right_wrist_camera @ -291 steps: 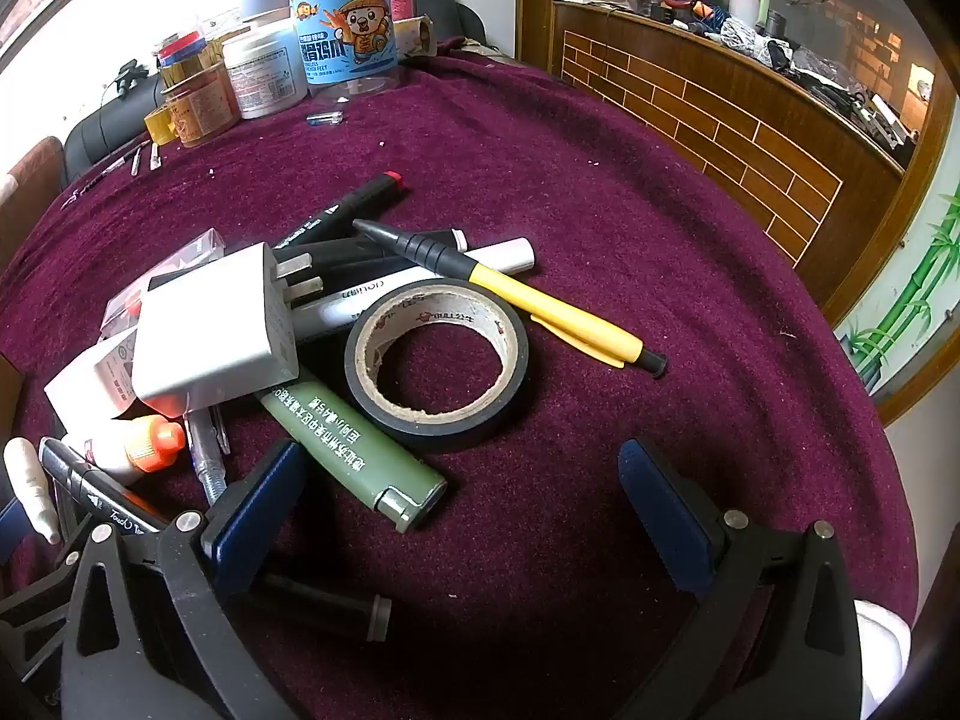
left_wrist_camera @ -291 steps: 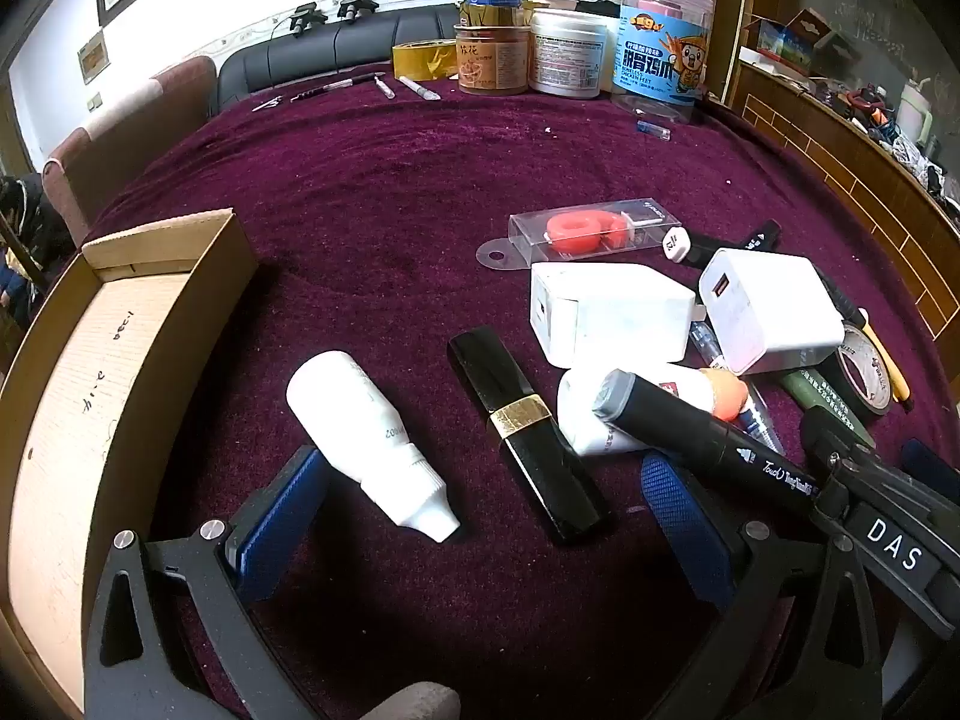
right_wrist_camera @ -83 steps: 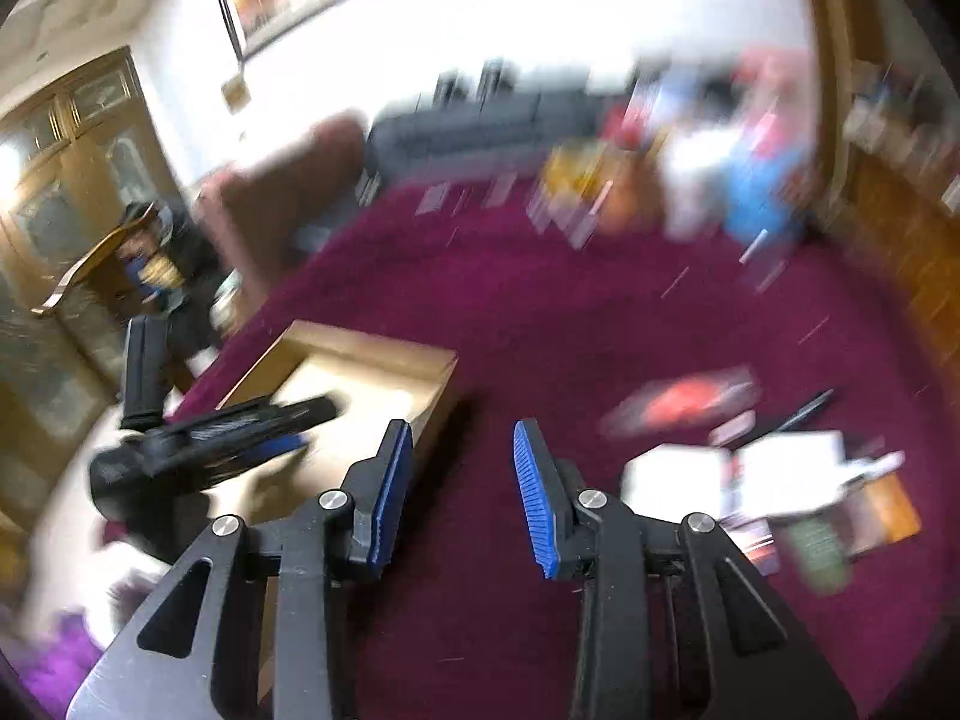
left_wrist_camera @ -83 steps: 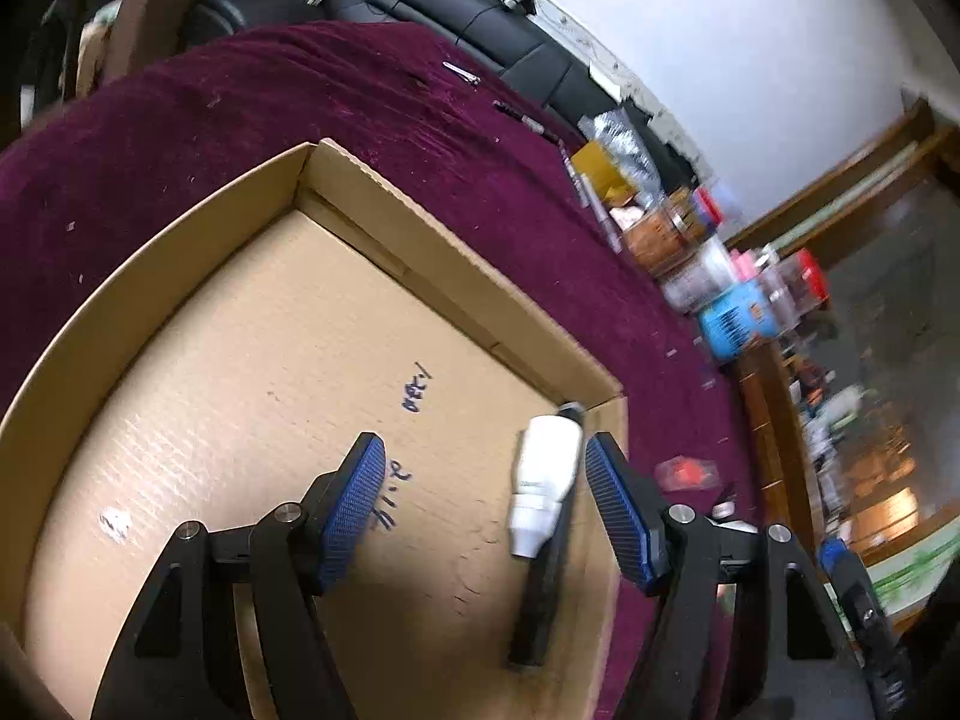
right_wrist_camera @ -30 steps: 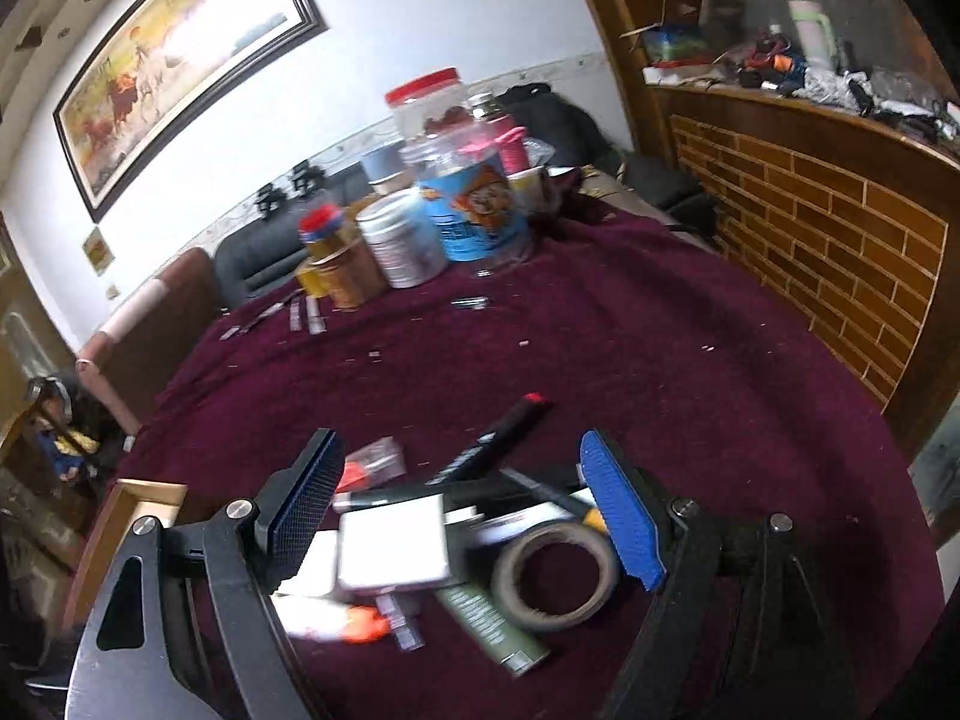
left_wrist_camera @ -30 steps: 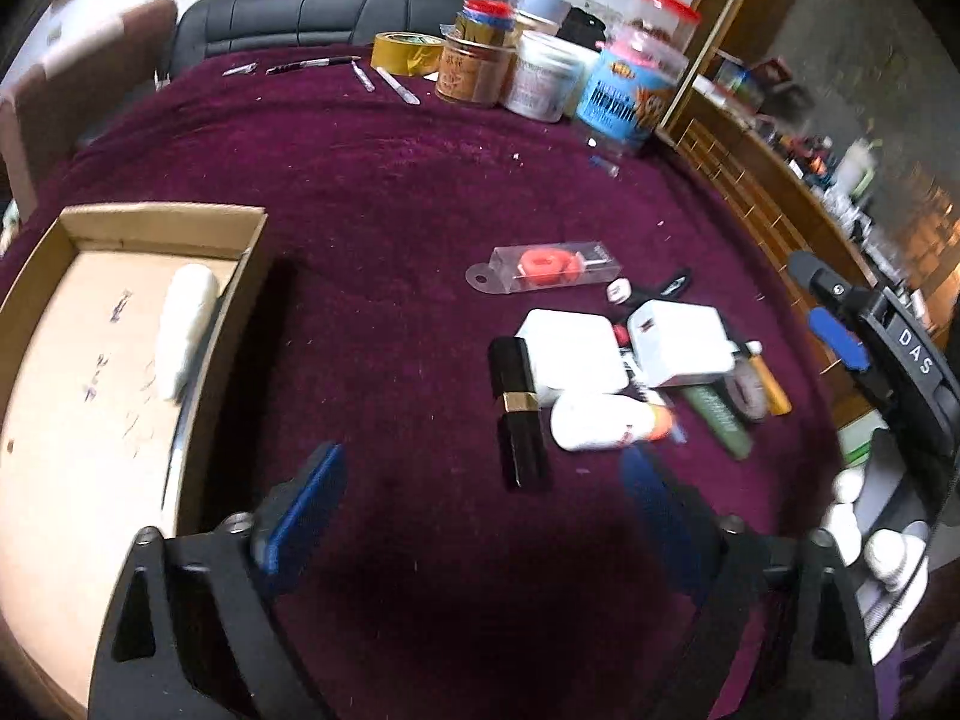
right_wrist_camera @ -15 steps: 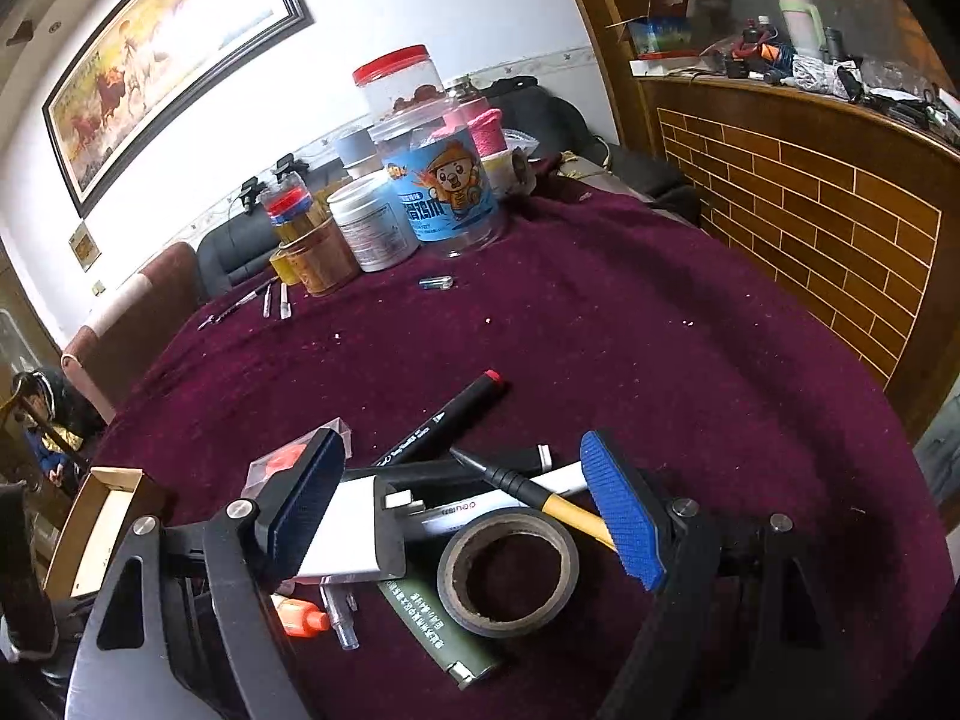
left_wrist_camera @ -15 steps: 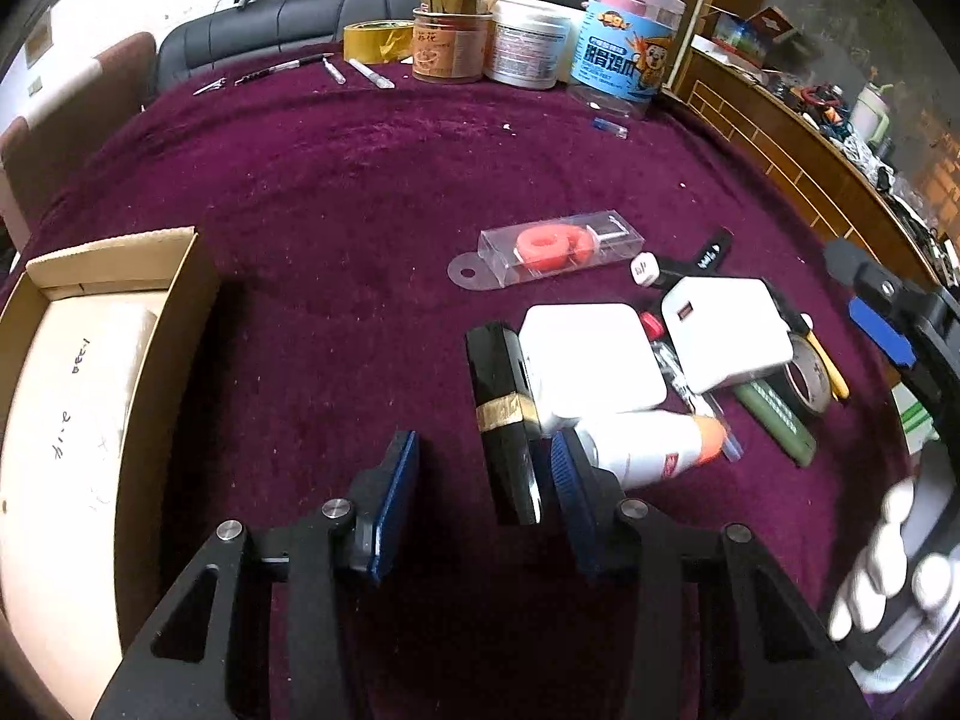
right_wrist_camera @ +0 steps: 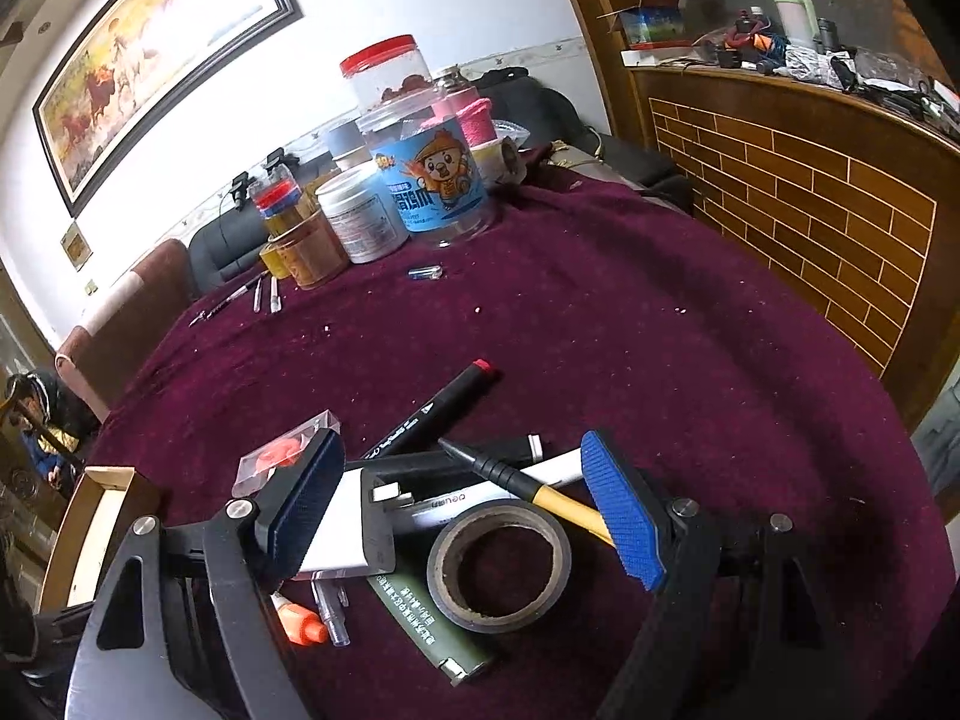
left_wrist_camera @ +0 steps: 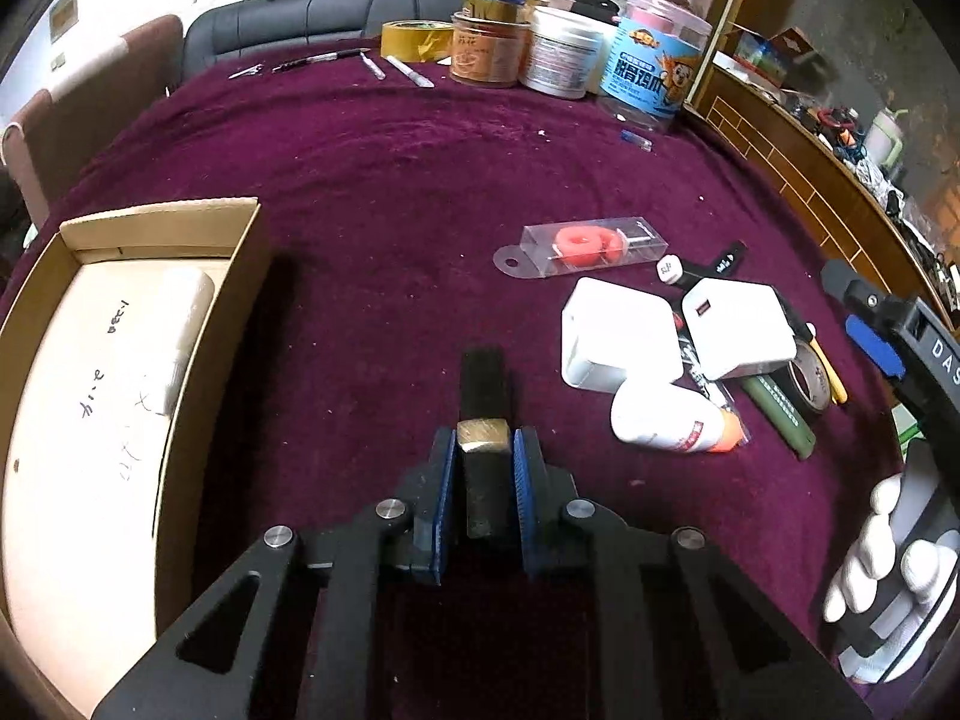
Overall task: Organize rigid objects
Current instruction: 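Close the left tool on the black-and-gold lipstick tube and lift it, then grasp the white glue bottle with orange cap with the right tool while the left holds the lipstick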
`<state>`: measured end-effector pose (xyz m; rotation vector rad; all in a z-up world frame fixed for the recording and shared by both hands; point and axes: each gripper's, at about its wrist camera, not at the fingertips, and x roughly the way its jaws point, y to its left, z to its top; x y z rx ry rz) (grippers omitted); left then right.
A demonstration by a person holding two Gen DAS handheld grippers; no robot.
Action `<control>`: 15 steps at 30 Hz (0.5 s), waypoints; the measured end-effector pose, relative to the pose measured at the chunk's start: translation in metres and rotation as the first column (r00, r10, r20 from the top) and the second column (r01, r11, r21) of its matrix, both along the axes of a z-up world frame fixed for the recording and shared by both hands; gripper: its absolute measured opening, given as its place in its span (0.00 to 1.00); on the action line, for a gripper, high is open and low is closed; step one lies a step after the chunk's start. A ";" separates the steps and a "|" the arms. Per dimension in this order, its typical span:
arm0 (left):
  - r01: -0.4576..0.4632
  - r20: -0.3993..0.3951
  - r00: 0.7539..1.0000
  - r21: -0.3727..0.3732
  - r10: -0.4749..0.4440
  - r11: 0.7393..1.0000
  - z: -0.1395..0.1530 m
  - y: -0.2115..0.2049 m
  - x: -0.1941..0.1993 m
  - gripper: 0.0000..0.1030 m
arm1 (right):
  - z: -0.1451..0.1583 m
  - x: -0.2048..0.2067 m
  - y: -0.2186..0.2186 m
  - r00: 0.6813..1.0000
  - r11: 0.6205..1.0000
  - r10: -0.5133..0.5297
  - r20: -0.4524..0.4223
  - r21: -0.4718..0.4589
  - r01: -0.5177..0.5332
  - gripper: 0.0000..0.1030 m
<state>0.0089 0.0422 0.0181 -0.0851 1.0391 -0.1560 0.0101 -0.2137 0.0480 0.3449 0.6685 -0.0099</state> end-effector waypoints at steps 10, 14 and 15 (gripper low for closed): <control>0.017 0.025 1.000 -0.052 -0.016 0.999 -0.004 -0.007 0.003 0.13 | -0.004 0.002 0.000 1.000 0.999 -0.024 -0.016 -0.033 0.024 0.79; 0.025 0.054 0.998 -0.149 -0.017 0.988 0.018 0.009 -0.020 0.13 | -0.006 0.004 0.001 0.999 0.998 -0.035 -0.020 -0.061 0.034 0.79; 0.030 0.068 0.998 -0.167 -0.019 0.985 0.025 0.013 -0.027 0.13 | -0.006 0.004 0.001 0.999 0.997 -0.038 -0.022 -0.069 0.037 0.79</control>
